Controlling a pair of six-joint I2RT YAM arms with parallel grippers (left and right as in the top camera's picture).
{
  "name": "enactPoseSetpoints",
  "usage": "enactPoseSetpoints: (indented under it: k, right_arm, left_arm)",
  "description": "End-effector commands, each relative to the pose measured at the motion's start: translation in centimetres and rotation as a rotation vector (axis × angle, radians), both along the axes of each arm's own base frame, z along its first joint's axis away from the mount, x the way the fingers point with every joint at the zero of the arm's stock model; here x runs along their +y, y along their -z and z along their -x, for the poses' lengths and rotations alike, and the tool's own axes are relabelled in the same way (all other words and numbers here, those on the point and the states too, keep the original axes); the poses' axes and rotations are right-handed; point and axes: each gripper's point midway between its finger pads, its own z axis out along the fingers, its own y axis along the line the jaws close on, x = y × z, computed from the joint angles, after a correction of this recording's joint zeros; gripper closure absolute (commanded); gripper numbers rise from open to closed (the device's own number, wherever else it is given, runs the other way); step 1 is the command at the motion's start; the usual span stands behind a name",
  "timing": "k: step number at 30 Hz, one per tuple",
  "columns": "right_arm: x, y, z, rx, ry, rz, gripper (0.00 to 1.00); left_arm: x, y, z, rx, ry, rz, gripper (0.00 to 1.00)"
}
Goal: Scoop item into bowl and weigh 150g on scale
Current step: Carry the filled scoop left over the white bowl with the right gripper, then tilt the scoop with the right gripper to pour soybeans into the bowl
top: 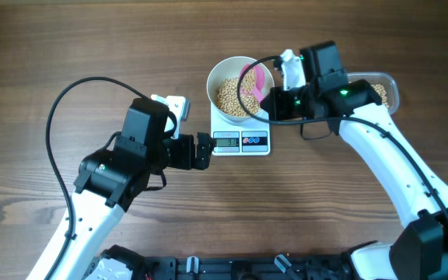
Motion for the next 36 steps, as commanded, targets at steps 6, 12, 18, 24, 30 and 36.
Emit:
enactPoseSetpoints:
  k: [6,12,18,24,30,36]
  right_arm:
    - [0.1,-2.2,-1.8,-0.288,-0.148,0.282,0.96]
    - [0.4,-2.1,-1.5,-0.287,-0.161,0.287,0.96]
    - [0.0,-1.5,-0.8,-0.278,-0.220,0.327,0.96]
    - [-0.3,-1.5,-0.9,-0.311,-0.268,0.374,0.96]
    - [-2.1,-1.4,-1.9,-0.356,-0.268,0.503,0.96]
    - [-2.2,-1.5,-2.1,-0.382,-0.297,0.529,0.96]
  left_arm:
    - [-0.3,-0.3,0.1,-0.008,0.018,0.008,0.00]
    - [-0.3,-0.3,0.1,-0.008,0.018,0.008,0.00]
    - [-0.3,-0.3,0.1,-0.008,0.018,0.008,0.00]
    - [-0.3,-0.3,0.1,-0.008,0.018,0.008,0.00]
    - [-0.3,-0.3,0.1,-0.008,0.018,0.008,0.00]
    - [-0.3,-0.3,0.1,-0.008,0.018,0.008,0.00]
